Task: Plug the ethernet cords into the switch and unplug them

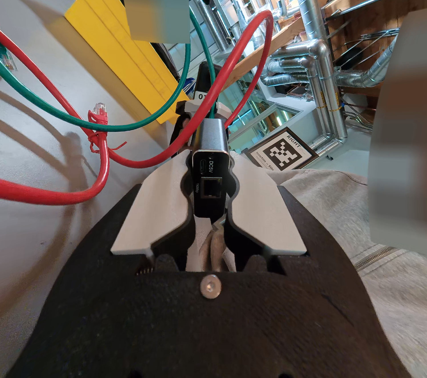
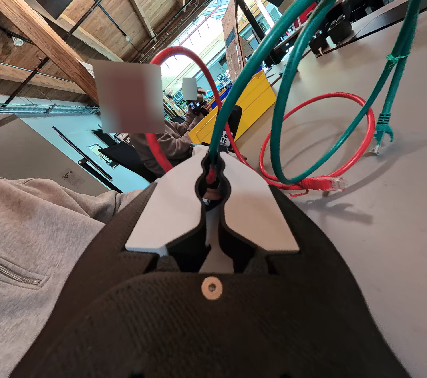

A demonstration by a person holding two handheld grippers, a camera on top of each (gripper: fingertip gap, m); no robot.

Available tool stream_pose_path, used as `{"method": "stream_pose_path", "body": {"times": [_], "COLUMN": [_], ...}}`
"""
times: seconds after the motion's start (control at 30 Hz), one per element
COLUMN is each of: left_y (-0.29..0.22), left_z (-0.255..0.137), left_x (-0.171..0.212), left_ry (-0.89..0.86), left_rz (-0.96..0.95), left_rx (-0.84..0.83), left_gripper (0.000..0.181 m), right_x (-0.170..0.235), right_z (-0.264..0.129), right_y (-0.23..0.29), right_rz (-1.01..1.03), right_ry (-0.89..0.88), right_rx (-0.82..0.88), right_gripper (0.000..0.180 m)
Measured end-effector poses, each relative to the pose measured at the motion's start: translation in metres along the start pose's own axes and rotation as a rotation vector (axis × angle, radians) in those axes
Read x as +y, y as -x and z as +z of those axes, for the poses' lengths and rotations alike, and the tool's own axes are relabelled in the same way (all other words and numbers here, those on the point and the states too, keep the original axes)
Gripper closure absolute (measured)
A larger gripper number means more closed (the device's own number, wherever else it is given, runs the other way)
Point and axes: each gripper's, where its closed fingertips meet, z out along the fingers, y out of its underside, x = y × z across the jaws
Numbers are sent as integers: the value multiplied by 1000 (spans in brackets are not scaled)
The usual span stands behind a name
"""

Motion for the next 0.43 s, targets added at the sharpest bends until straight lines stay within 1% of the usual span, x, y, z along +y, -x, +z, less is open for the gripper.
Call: {"method": "stream_pose_path", "body": {"times": [0.03, 0.23, 0.37, 0.43], "left_y": [0, 3, 0, -4], "left_z": [1, 8, 4, 1], "left_x": [1, 12, -2, -8], "left_ry": [6, 73, -9, -45], "left_rz": [2, 48, -7, -6], "left_rx": [-4, -51, 3, 20], "left_gripper": [157, 157, 156, 155], "right_x": [0, 4, 21, 11], "right_z": [0, 3, 17, 18], "right_y": [0, 2, 13, 13], "right_rz": [-5, -13, -105, -134], "right_ry": [3, 20, 125, 106], "right_rx": [3, -4, -7, 17], "right_gripper": [174, 174, 174, 175]}}
